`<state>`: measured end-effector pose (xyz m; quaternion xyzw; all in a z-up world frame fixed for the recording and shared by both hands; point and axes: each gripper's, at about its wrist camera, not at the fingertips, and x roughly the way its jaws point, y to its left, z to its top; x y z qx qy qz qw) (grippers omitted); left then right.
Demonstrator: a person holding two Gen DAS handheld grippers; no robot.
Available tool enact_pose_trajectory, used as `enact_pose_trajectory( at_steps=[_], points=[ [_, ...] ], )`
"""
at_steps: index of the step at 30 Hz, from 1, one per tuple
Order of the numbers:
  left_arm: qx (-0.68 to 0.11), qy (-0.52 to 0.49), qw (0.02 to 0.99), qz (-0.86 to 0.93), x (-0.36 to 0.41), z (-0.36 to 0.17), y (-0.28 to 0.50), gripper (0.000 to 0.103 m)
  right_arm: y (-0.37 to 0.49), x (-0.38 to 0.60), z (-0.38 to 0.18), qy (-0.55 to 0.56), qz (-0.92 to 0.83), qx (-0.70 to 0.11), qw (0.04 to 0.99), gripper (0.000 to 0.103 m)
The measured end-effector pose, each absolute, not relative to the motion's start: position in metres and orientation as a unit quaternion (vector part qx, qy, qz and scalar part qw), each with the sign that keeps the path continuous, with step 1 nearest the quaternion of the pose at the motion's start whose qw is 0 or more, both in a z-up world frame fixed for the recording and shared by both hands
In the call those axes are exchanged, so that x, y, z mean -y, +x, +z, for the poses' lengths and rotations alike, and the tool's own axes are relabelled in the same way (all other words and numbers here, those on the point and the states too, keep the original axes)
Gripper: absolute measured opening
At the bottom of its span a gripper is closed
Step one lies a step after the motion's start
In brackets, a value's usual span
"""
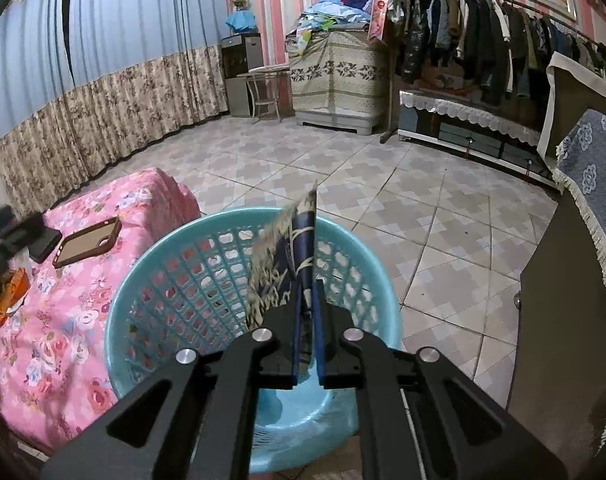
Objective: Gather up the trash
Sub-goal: 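Open both tools over the basket to drop the bag and packet, then move both tools back over the table toward the remaining items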
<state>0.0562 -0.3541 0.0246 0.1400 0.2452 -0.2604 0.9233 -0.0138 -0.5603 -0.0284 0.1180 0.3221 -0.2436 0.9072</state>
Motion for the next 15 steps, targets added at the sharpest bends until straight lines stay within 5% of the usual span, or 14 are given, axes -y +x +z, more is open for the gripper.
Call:
enact_pose_trajectory(
  at_steps=[2,4,8,10,15],
  points=[
    [-0.242,0.137,0.928,-0.247,0.337,0.030,0.059,0.092,-0.005,0.555,-0.032,0.111,-0.244,-0.332,0.904,0.013],
    [-0.239,0.137,0.934,-0.229,0.319,0.033,0.062,0.094,0.000,0.551,-0.036,0.102,-0.249,-0.334,0.903,0.050],
    [-0.238,0.132,0.943,-0.191,0.279,0.036,0.067,0.096,0.005,0.545,-0.043,0.088,-0.250,-0.343,0.901,0.060],
    [-0.240,0.126,0.947,-0.173,0.256,0.037,0.070,0.097,0.004,0.543,-0.042,0.089,-0.252,-0.337,0.903,0.080],
    [-0.241,0.113,0.954,-0.137,0.207,0.037,0.077,0.097,0.008,0.518,-0.021,0.064,-0.245,-0.313,0.915,0.083]
  ],
)
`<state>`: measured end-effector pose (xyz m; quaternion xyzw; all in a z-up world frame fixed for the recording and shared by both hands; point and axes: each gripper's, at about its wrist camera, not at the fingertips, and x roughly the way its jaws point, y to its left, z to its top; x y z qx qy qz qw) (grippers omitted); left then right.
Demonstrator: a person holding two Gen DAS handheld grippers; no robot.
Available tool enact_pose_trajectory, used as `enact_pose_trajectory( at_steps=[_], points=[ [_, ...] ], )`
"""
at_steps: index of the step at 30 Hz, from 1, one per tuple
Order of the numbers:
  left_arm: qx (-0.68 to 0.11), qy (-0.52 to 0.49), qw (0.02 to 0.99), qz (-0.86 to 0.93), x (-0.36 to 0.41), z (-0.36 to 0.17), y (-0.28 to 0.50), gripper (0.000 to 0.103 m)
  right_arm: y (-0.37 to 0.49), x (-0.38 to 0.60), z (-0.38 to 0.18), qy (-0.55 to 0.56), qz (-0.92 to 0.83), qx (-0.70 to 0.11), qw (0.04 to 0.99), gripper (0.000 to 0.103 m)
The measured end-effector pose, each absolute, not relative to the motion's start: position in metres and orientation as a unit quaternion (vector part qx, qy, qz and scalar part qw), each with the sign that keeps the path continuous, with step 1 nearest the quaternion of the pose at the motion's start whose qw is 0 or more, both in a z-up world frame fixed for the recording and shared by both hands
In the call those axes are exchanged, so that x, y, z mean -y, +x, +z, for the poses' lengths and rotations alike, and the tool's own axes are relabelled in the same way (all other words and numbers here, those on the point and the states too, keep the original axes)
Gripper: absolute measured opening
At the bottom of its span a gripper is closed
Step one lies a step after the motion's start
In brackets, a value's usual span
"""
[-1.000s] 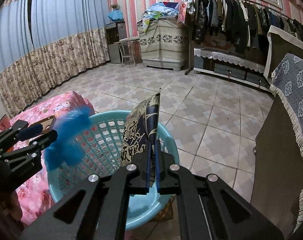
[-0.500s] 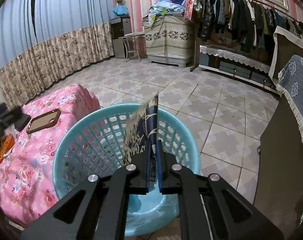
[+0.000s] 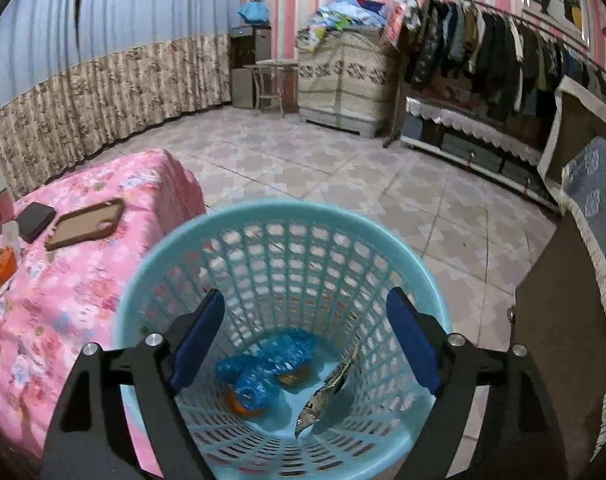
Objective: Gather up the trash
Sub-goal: 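Move both tools back over the table toward the remaining items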
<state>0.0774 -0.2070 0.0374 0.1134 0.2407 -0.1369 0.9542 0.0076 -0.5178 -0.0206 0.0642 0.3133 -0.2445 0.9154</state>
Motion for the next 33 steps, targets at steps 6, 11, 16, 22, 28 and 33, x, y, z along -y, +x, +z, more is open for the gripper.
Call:
enact_pose_trajectory(
  at_steps=[6,11,16,22,28,33],
  points=[
    [-0.241,0.095,0.961,-0.098,0.147,0.039,0.091,0.097,0.019,0.453,0.015,0.030,-0.205,-0.265,0.942,0.094],
    [-0.238,0.096,0.964,-0.068,0.108,0.040,0.106,0.097,0.040,0.406,0.028,0.029,-0.158,-0.256,0.953,0.094],
    [-0.237,0.096,0.965,-0.059,0.079,0.041,0.121,0.097,0.064,0.369,0.032,0.037,-0.112,-0.263,0.958,0.094],
    [-0.253,0.070,0.964,-0.041,0.048,0.027,0.137,0.098,0.086,0.331,0.027,0.026,-0.081,-0.268,0.959,0.094],
    [-0.267,0.049,0.962,-0.028,0.025,0.013,0.154,0.098,0.117,0.295,0.021,0.017,-0.050,-0.272,0.961,0.094],
    [-0.276,0.036,0.960,-0.017,0.007,0.008,0.168,0.097,0.141,0.269,0.019,0.012,-0.033,-0.271,0.962,0.094]
  ],
)
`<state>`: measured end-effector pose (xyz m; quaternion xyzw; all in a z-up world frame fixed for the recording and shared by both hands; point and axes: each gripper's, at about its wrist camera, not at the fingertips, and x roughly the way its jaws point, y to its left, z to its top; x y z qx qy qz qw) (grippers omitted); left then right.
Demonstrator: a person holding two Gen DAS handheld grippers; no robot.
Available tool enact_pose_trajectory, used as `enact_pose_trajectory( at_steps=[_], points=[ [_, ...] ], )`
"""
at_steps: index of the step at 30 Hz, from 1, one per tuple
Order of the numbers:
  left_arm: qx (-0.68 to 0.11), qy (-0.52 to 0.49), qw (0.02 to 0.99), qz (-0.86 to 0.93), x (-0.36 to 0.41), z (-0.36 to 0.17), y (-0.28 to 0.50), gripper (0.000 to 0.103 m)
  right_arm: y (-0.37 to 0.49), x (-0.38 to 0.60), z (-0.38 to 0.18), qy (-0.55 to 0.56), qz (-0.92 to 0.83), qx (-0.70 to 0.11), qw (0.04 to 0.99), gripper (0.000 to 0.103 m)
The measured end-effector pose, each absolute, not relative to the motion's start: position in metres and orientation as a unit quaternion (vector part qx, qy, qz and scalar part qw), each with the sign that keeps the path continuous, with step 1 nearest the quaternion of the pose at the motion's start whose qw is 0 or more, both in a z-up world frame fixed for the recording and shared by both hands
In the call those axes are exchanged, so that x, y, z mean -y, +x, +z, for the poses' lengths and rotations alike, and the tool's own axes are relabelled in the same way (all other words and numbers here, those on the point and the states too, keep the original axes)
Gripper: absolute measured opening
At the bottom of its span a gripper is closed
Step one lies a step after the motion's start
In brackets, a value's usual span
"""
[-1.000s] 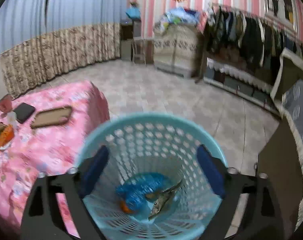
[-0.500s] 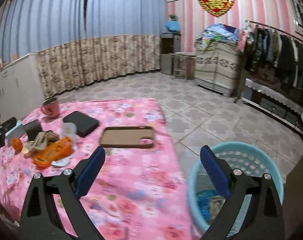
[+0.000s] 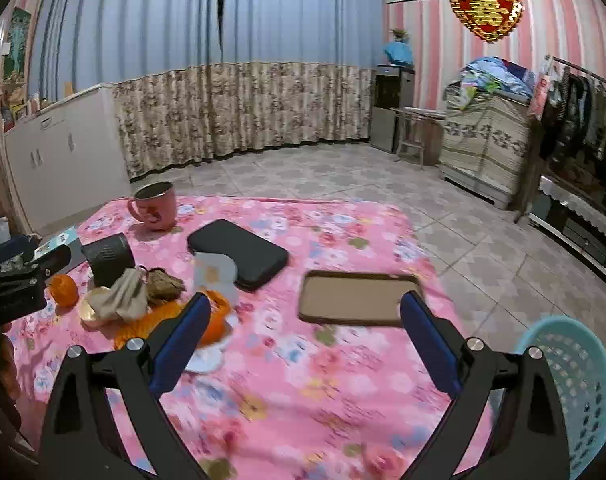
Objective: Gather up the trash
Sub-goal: 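Move both tools back over the table toward the remaining items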
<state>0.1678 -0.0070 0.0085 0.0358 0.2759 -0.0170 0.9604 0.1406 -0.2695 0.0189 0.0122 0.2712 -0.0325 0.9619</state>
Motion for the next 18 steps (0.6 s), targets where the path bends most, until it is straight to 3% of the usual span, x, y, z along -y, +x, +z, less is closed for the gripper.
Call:
enact_pose_trajectory(
  at_steps=[18],
  points=[
    [-0.315,0.020,0.949,-0.001,-0.025,-0.013,0.192,0.097,0.182,0.255,-0.027,0.026,-0.021,-0.301,0.953,0.094]
  ],
)
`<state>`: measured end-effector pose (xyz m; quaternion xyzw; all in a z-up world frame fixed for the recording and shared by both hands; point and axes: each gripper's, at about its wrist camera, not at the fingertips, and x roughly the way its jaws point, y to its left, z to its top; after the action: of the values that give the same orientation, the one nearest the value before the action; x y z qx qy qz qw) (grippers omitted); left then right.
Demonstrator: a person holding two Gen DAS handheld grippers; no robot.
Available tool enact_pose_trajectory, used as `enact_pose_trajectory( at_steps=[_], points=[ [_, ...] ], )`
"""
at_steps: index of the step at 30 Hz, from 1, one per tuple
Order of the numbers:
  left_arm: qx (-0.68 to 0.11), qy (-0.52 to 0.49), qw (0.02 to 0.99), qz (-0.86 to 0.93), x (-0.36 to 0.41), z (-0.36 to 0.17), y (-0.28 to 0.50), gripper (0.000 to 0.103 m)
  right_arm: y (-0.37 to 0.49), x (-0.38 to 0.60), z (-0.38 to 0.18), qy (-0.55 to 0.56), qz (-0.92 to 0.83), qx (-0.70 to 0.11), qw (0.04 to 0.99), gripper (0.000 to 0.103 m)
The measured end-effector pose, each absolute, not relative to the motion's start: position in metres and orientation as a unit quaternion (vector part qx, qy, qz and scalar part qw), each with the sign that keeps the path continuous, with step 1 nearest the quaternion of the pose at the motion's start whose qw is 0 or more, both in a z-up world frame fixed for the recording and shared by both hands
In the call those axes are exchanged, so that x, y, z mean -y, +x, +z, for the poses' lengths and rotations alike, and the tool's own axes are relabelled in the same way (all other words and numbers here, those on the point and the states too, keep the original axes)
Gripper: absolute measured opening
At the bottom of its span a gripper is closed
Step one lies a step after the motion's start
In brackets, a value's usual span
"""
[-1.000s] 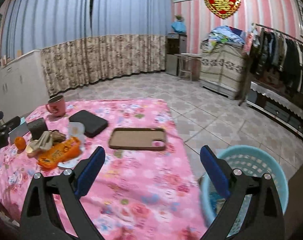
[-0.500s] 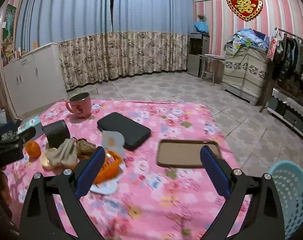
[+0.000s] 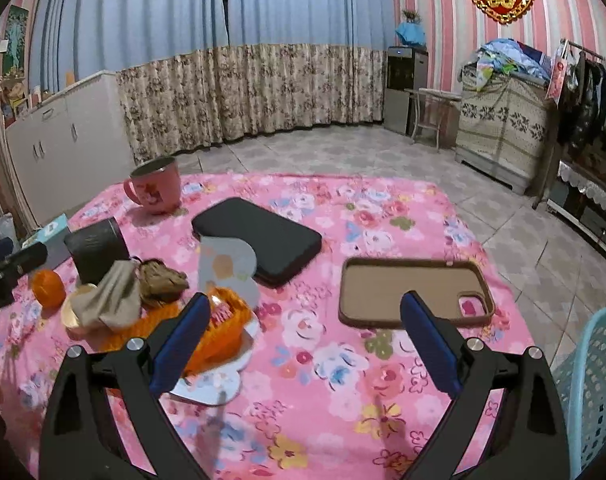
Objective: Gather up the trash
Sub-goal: 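Move both tools back over the table toward the remaining items, then lower the left tool onto the hollowed orange peel and close on it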
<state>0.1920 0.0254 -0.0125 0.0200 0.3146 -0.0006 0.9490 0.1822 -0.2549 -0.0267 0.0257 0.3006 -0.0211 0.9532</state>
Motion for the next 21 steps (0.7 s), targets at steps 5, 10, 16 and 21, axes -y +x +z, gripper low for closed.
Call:
enact_pose_trajectory(
  at_steps=[5,10,16,21],
  points=[
    [-0.318,0.010,0.948,0.003,-0.028,-0.015,0.193,0.097,0.178,0.264,-0.027,0.034,-0.032,-0.298,0.953,0.094],
    [-0.308,0.016,0.951,0.016,-0.030,-0.019,0.192,0.097,0.180,0.264,-0.031,0.032,-0.035,-0.305,0.951,0.094],
    [-0.332,0.012,0.943,0.004,-0.036,-0.028,0.199,0.097,0.181,0.264,-0.035,0.035,-0.038,-0.311,0.949,0.094],
    [-0.363,0.017,0.932,0.005,-0.050,-0.046,0.199,0.097,0.181,0.269,-0.038,0.033,-0.043,-0.313,0.948,0.094]
  ],
)
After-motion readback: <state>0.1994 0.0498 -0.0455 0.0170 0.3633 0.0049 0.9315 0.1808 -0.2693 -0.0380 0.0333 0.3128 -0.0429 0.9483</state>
